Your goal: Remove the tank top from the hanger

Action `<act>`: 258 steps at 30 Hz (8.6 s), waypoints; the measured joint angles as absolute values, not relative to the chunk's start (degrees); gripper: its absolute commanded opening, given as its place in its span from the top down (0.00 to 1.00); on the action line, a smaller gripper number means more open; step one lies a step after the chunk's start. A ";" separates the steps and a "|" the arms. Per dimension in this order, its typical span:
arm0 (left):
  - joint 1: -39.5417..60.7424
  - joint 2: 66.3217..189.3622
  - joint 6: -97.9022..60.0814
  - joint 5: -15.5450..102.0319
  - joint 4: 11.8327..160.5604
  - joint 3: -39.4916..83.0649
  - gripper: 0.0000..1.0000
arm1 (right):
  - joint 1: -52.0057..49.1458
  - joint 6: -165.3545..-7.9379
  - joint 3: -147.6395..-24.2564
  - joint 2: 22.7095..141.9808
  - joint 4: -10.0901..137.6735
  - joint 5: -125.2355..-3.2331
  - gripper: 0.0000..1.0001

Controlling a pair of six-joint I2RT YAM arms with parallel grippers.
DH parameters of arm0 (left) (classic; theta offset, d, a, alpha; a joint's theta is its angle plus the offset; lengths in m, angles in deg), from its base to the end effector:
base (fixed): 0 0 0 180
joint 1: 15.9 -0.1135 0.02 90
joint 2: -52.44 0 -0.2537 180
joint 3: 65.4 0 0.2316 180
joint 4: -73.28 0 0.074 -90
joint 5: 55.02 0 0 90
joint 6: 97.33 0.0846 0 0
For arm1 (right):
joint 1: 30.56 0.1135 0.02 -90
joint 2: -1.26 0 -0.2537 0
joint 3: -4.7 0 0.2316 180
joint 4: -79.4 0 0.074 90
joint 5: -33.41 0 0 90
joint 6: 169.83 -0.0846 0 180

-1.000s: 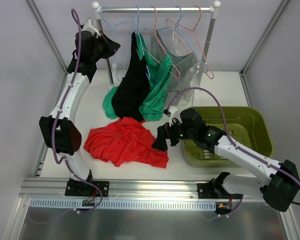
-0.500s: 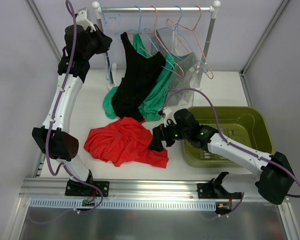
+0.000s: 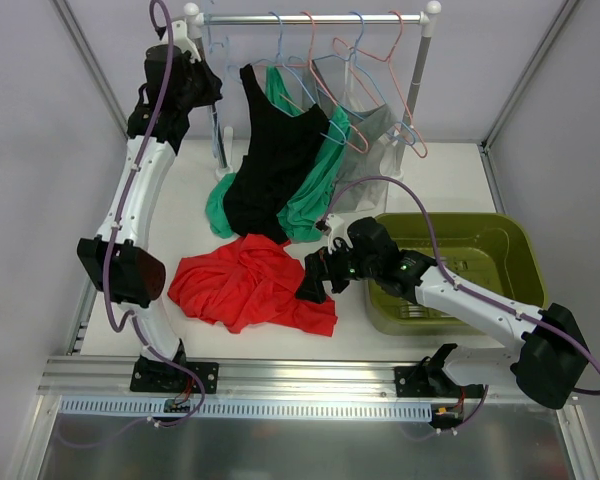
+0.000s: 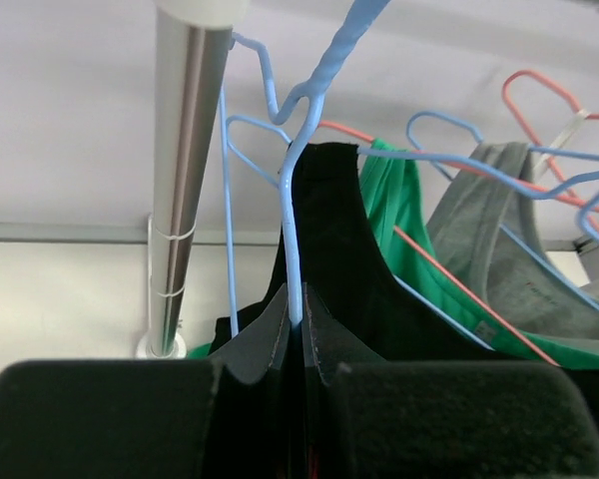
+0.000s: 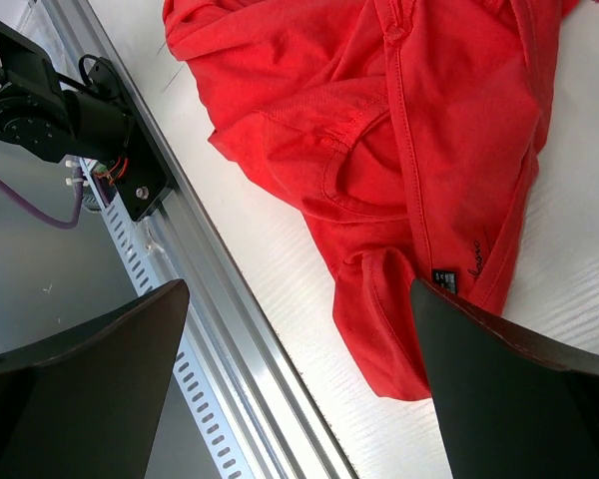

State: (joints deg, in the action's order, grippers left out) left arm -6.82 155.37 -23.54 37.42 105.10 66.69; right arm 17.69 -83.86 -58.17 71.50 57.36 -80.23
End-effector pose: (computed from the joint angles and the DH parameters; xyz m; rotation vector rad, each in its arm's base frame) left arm 0.4313 -0.0726 0.4663 -0.0683 1.6287 -0.3744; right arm 0.1717 0.2433 0.2482 -1.0641 1.9133 0.9676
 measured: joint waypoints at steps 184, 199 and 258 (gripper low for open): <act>7.21 150.89 -40.32 43.80 108.31 70.83 1.00 | -18.70 -90.55 -57.27 34.72 41.49 -80.03 0.02; 13.33 124.51 -41.42 60.48 108.75 43.29 1.00 | -18.70 -85.63 -59.35 39.35 45.73 -88.95 0.01; 13.31 92.31 -44.41 79.45 115.22 25.19 1.00 | -1.65 -80.59 -106.60 94.25 54.10 -78.77 1.00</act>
